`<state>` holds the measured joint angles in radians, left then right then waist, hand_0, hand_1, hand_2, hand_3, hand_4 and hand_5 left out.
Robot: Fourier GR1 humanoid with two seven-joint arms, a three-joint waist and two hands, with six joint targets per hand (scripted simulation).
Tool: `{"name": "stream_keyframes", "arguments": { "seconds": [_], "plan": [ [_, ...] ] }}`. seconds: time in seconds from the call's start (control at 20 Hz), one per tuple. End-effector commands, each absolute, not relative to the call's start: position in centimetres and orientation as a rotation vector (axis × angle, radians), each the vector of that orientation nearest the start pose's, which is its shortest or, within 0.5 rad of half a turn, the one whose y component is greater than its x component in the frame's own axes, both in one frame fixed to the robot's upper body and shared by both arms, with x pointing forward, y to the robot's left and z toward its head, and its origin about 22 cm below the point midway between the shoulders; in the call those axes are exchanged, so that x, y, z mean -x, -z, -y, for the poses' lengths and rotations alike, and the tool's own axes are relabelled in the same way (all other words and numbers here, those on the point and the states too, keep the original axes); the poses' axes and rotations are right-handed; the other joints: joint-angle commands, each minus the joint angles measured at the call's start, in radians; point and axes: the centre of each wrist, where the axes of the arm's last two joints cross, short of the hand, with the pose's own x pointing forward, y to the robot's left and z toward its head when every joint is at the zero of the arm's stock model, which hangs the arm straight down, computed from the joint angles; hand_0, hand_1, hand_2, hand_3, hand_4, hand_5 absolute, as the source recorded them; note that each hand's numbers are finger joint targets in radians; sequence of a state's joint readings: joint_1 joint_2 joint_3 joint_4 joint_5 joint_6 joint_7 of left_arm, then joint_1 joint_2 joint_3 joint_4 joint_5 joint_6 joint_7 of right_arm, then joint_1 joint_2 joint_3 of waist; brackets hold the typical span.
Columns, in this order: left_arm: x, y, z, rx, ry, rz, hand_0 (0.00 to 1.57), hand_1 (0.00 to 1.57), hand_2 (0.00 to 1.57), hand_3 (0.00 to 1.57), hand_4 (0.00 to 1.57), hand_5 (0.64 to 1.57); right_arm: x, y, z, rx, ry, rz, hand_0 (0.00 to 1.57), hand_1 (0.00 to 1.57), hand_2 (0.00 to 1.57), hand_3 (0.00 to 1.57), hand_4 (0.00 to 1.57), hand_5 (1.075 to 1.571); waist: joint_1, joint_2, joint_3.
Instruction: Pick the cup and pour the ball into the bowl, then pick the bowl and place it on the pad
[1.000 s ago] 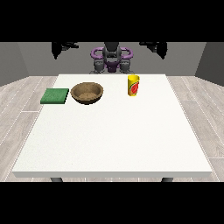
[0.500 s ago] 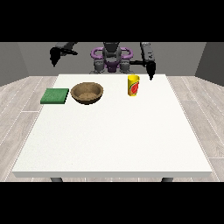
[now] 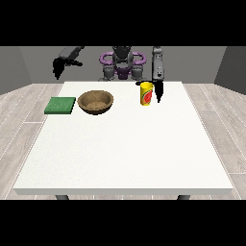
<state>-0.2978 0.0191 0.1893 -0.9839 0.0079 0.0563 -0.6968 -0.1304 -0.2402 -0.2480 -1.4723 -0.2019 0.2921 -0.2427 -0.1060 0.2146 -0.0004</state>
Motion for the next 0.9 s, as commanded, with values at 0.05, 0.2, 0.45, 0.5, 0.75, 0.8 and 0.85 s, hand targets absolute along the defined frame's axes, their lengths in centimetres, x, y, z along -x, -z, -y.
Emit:
{"name": "stream_keyframes", "arguments": {
  "seconds": [0.05,0.2,0.45,0.5,0.75,0.8,0.85],
  "plan": [
    [-31.5,7.9,-25.1,-0.125,-0.078,1.94,0.0,0.0,0.0,0.0,0.0,1.52,-27.2,-3.5,34.0,-0.074,-0.049,1.869,0.0,0.0,0.0,0.0,0.0,1.571,-0.012,-0.002,-0.0001],
    [-31.7,8.8,-23.6,-0.129,-0.065,1.91,0.0,0.0,0.0,0.0,0.0,1.521,-27.7,-3.1,31.8,-0.059,-0.073,1.869,0.0,0.0,0.0,0.0,0.0,1.571,-0.004,-0.019,-0.0001],
    [-32.2,9.1,-25.8,-0.171,-0.093,1.955,0.0,0.0,0.0,0.0,0.0,1.526,-27.6,-3.0,32.7,-0.073,-0.12,1.913,0.0,0.0,0.0,0.0,0.0,1.571,-0.018,0.039,-0.0001],
    [-32.5,9.4,-24.2,-0.151,-0.091,1.945,0.0,0.0,0.0,0.0,0.0,1.527,-28.3,-5.6,33.2,-0.088,-0.11,1.911,0.0,0.0,0.0,0.0,0.0,1.571,-0.044,0.035,-0.0004],
    [-29.1,12.2,-21.8,-0.45,0.11,1.98,1.29,1.29,1.57,1.57,1.4,1.268,-28.0,-5.0,34.2,-0.092,-0.146,1.918,0.0,0.0,0.0,0.0,0.0,1.57,-0.096,0.048,-0.0004],
    [-31.2,10.3,-23.0,-0.447,0.124,1.963,1.3,1.3,1.57,1.57,1.43,1.255,-27.9,-3.9,34.9,-0.069,-0.118,1.909,0.0,0.0,0.0,0.0,0.0,1.57,-0.066,0.043,0.0004],
    [-30.4,11.1,-22.5,-0.474,0.142,1.983,1.32,1.32,1.57,1.57,1.45,1.245,-28.3,-4.9,35.0,-0.086,-0.132,1.958,0.0,0.0,0.0,0.0,0.0,1.57,-0.086,0.091,0.0001]
  ]
}}
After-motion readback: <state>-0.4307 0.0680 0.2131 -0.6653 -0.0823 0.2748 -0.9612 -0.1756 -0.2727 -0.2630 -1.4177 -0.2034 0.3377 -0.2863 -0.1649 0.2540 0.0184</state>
